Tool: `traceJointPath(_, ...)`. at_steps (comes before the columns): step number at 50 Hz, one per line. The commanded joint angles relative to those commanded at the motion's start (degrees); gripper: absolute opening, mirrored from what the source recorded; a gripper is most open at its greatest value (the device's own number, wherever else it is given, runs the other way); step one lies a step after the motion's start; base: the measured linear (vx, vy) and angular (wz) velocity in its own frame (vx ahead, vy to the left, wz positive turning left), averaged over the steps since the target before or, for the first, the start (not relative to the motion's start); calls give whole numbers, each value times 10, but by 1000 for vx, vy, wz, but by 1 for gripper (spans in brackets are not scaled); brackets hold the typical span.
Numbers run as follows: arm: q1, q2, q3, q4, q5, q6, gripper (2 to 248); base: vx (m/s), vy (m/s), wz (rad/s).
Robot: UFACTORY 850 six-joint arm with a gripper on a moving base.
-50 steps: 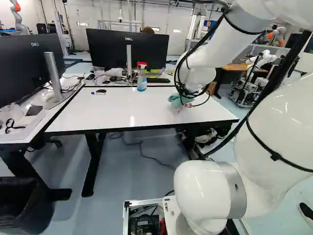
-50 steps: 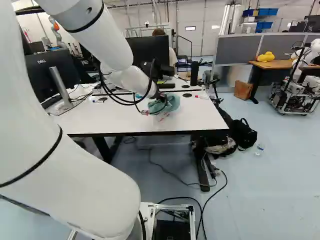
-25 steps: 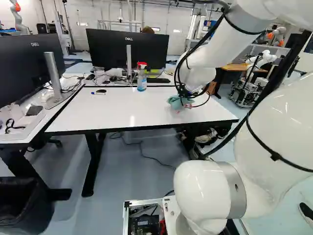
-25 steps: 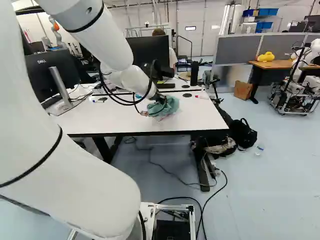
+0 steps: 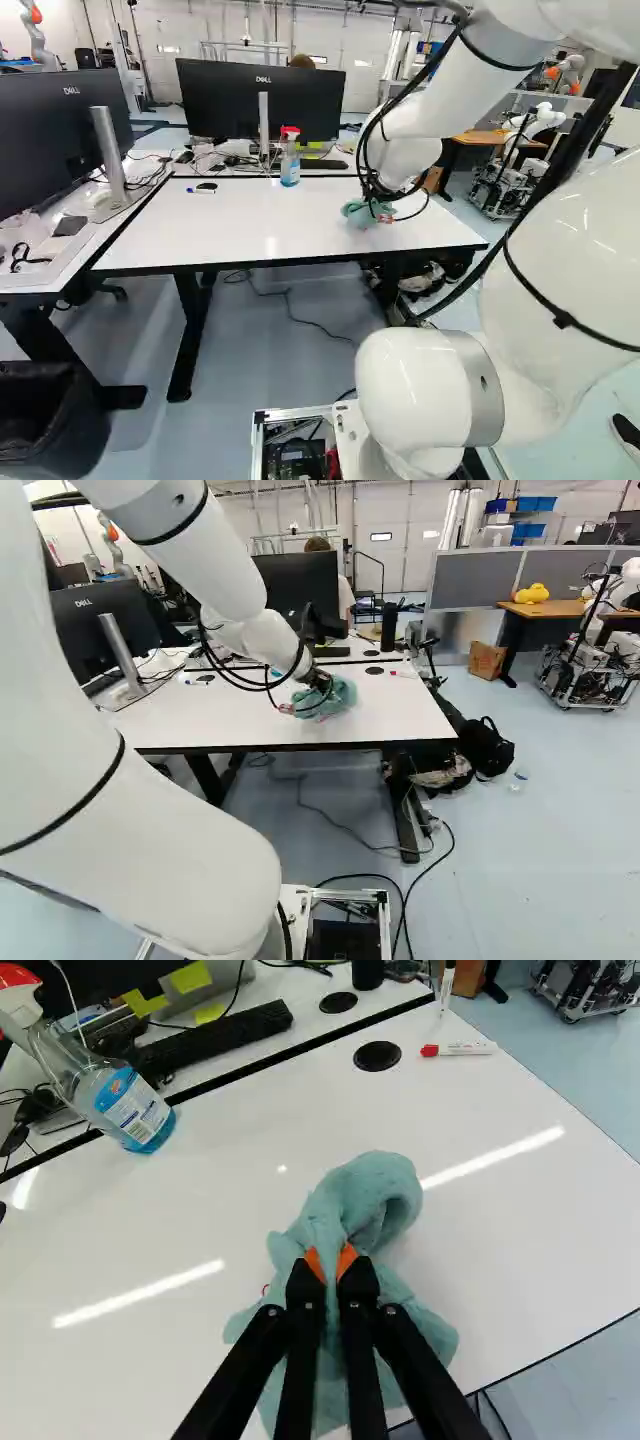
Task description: Clean the table with the green towel
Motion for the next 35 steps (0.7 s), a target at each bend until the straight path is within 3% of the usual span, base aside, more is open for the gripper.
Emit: traceJointPath(35, 0, 0, 0, 0, -48, 0, 30, 0, 0, 0)
